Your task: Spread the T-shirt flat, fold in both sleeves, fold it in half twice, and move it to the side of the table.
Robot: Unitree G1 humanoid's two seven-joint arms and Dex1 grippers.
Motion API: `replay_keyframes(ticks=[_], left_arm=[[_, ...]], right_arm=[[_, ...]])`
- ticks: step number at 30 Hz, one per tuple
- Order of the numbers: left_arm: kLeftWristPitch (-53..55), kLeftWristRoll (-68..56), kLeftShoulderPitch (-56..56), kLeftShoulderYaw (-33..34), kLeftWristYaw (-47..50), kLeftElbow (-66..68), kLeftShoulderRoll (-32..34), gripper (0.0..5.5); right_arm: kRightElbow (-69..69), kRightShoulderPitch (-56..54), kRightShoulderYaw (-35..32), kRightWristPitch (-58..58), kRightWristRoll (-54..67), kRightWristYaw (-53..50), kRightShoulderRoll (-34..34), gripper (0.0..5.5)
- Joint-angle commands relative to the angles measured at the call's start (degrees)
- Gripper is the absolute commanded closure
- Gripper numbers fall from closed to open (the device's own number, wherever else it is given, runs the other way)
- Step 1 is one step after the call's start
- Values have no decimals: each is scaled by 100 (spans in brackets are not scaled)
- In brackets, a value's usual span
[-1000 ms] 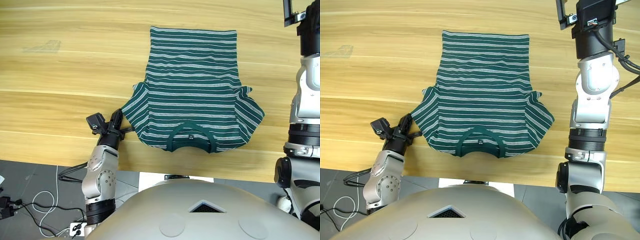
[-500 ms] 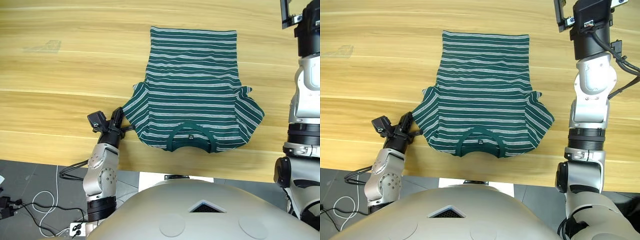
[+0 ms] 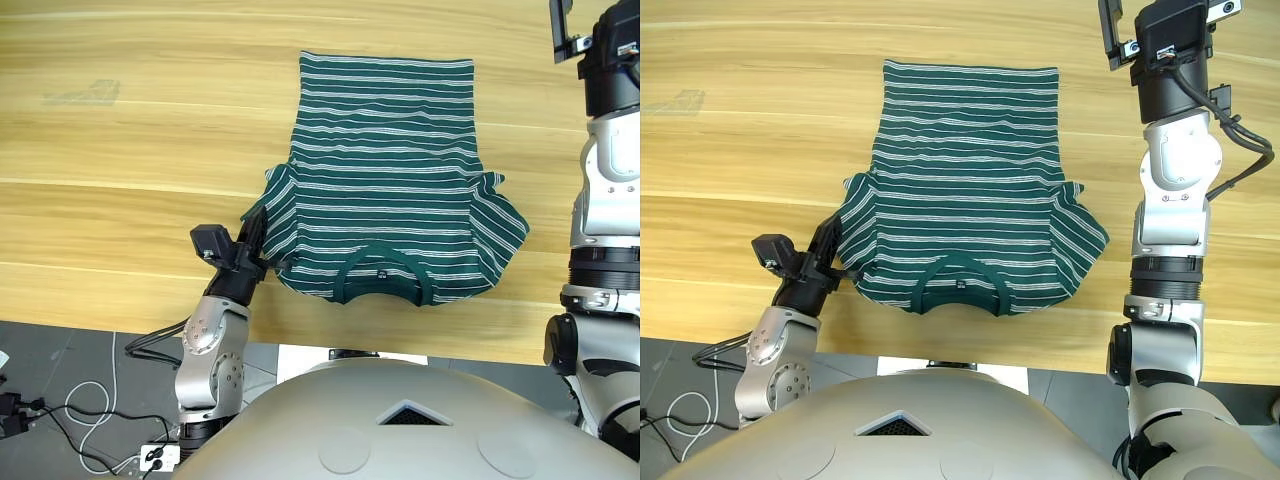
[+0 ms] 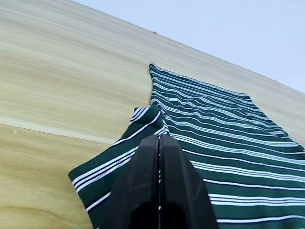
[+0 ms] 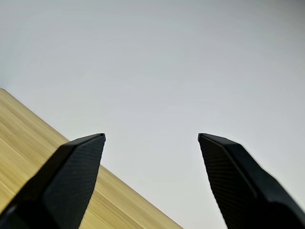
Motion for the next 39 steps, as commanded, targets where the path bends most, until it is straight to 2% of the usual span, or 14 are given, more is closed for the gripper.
replay_keyframes(ticks=[1,12,14,19,28,39], left_arm=[[-9,127,-37,130,140,257,9,519],[-25,-366,121,470,-124,31,40,349],[101,-582,93,633,-71,133,-37,333],[548,-1146,-35,943,189,265,-210,333],[1192,-1270,-134,781,301,366,-252,333],[972,-940,-496,1059,483,1175,-332,333]], right_arm=[[60,7,7,35,-21,-4,17,187],[95,3,24,25,-30,26,-8,187],[94,3,36,26,-33,31,-4,187],[66,25,37,30,-55,12,-6,187],[64,58,44,12,-79,-15,-7,187],[80,59,-14,-14,-21,7,-47,187]])
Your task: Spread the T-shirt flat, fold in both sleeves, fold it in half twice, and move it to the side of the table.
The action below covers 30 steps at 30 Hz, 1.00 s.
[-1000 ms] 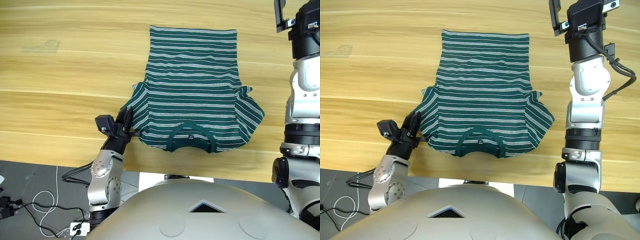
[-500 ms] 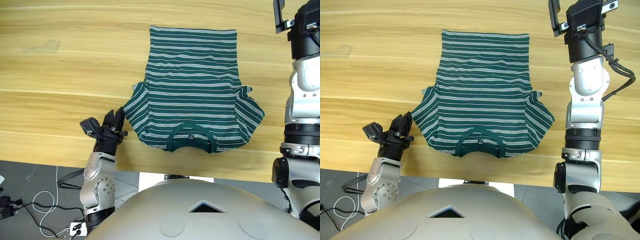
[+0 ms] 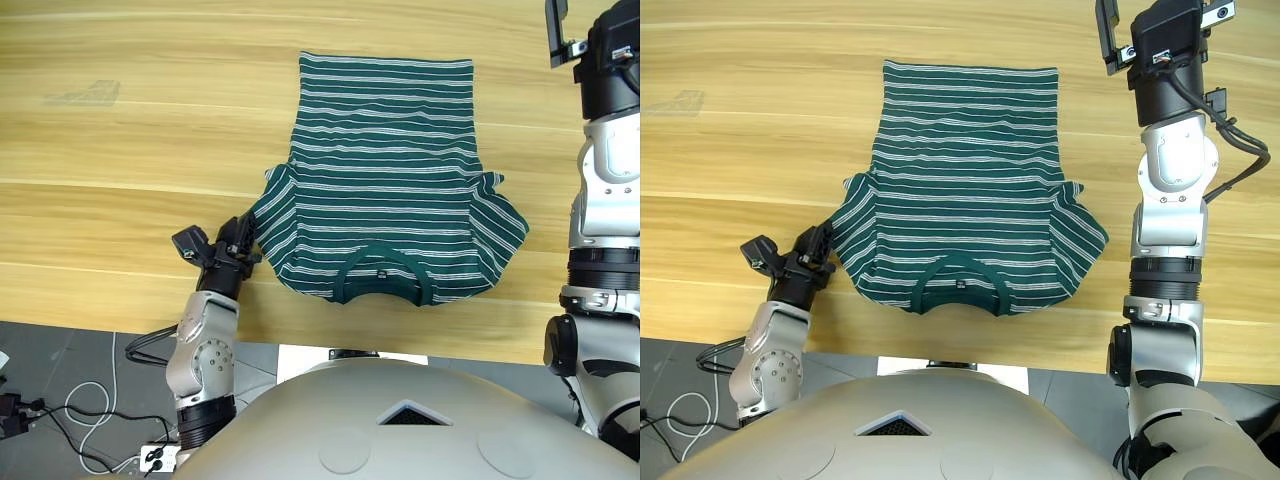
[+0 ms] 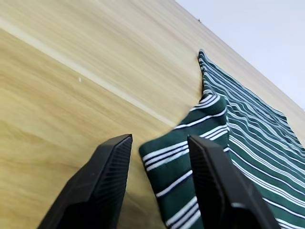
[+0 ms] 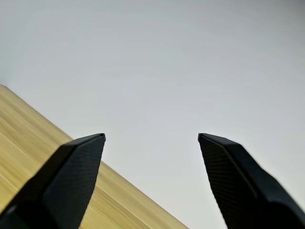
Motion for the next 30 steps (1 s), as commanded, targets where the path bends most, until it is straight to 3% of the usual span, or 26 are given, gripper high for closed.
replay_keyframes(ticks=[1,29,30], left_arm=[[83,191,94,26,182,334,-55,333],[334,282,65,-204,64,524,212,333],[326,291,78,-229,43,521,236,352]], right_arm=[[-3,38,-46,-4,-11,13,-51,187],[57,-83,-17,-10,-19,-9,5,187],[56,-80,-17,-9,-19,-11,7,187]])
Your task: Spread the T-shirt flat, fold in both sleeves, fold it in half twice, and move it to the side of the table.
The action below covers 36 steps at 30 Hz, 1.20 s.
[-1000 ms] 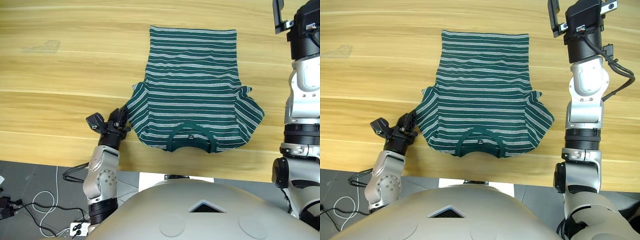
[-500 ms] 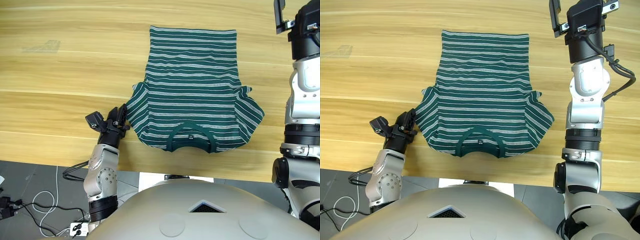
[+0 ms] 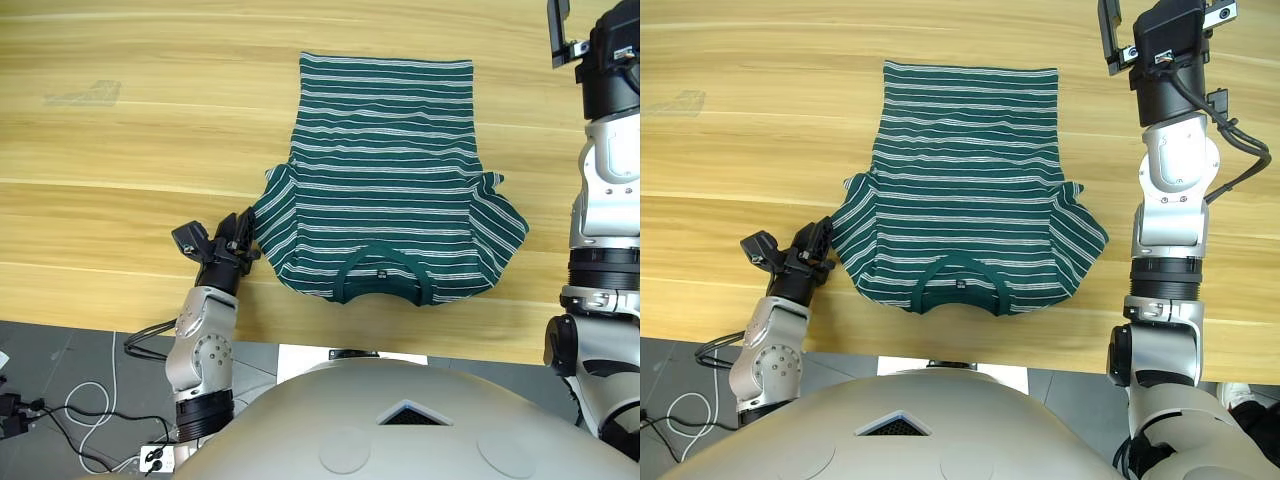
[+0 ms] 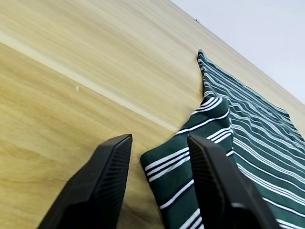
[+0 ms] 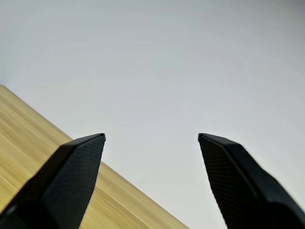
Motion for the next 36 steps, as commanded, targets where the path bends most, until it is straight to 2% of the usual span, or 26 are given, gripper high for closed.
replay_keyframes(ticks=[1,13,22,36], left_arm=[[379,240,192,-128,100,328,69,356],[329,367,230,-240,18,332,116,546],[224,418,219,-245,52,360,126,546],[-608,832,553,-685,-443,-1329,327,546]], right_arm=[[31,-78,4,-6,-23,-15,10,187],[26,-53,-12,-7,-27,-38,6,187],[48,-21,-6,-16,-30,-55,21,187],[105,-48,41,-25,-39,-88,71,187]])
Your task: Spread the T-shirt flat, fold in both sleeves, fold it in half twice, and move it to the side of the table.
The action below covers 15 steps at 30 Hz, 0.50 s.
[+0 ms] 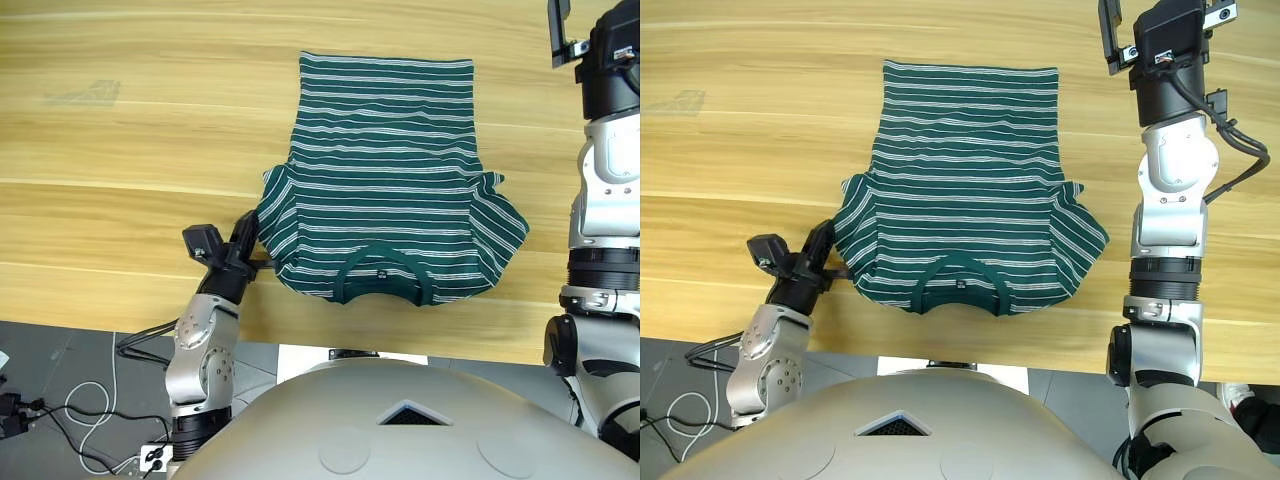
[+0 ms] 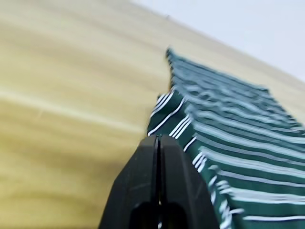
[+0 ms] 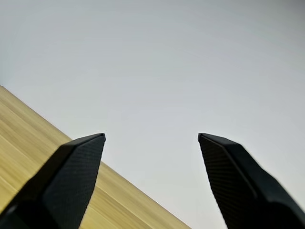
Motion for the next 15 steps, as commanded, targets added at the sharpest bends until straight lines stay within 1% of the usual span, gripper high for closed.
replay_keyframes(ticks=[1,6,10,15], left_arm=[[-70,112,69,-160,-77,-360,72,546],[-156,560,76,-452,-56,-351,172,546],[-252,1081,115,-1008,-234,-503,413,546],[-432,1540,16,-1448,-360,-353,596,546]], right_arm=[[70,-47,39,-14,-44,-26,55,187],[106,-18,62,-37,-53,-41,84,187],[105,1,61,-39,-52,-54,87,187],[149,20,66,-63,-55,-70,113,187]])
